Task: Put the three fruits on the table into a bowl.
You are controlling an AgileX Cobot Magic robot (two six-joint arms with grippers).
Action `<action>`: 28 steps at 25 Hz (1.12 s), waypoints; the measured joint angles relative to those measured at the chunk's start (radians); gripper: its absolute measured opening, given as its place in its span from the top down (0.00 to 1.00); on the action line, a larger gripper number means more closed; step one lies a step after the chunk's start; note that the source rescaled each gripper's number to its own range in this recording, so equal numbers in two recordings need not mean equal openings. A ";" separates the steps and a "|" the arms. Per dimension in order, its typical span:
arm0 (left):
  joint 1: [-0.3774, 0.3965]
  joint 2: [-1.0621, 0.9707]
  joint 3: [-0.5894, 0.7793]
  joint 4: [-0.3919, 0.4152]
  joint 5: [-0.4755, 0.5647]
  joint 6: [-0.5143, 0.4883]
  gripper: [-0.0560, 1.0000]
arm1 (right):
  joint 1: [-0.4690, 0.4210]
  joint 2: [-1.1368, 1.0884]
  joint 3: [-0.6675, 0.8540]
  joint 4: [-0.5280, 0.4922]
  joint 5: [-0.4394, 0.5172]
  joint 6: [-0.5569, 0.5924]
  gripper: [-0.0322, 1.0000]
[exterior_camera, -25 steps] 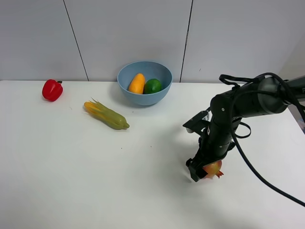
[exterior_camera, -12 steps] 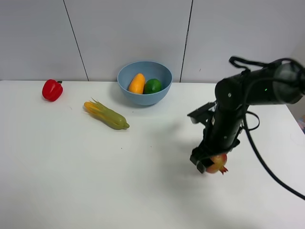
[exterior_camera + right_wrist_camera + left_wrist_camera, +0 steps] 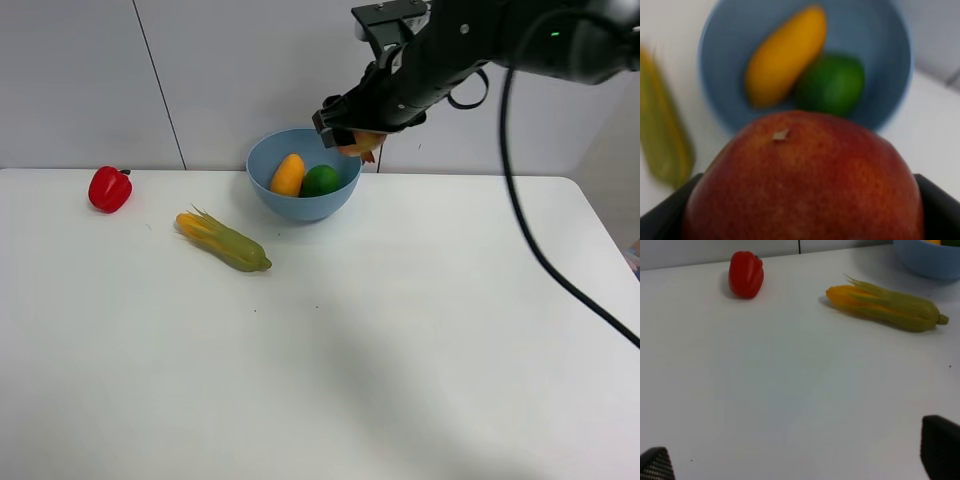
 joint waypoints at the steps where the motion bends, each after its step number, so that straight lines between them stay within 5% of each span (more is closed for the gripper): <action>1: 0.000 0.000 0.000 0.000 0.000 0.000 0.01 | 0.000 0.047 -0.044 -0.013 -0.002 0.008 0.96; 10: 0.000 0.000 0.000 0.000 0.000 0.000 0.01 | 0.005 0.454 -0.447 -0.057 0.022 0.038 0.96; 15: 0.000 0.000 0.000 0.000 0.000 0.000 0.01 | 0.009 0.513 -0.518 -0.056 0.050 0.037 0.94; 16: 0.000 0.000 0.000 0.000 0.000 0.000 0.01 | 0.009 0.514 -0.519 -0.054 0.051 0.037 0.82; 18: 0.000 0.000 0.000 0.000 0.000 0.000 0.01 | 0.009 0.513 -0.521 -0.044 0.051 0.036 0.31; 20: 0.000 0.000 0.000 0.000 0.000 0.000 0.01 | 0.009 0.509 -0.523 -0.022 0.056 0.035 0.11; 28: 0.000 0.000 0.000 0.000 0.000 0.000 0.01 | 0.017 0.371 -0.524 0.008 0.325 0.007 0.00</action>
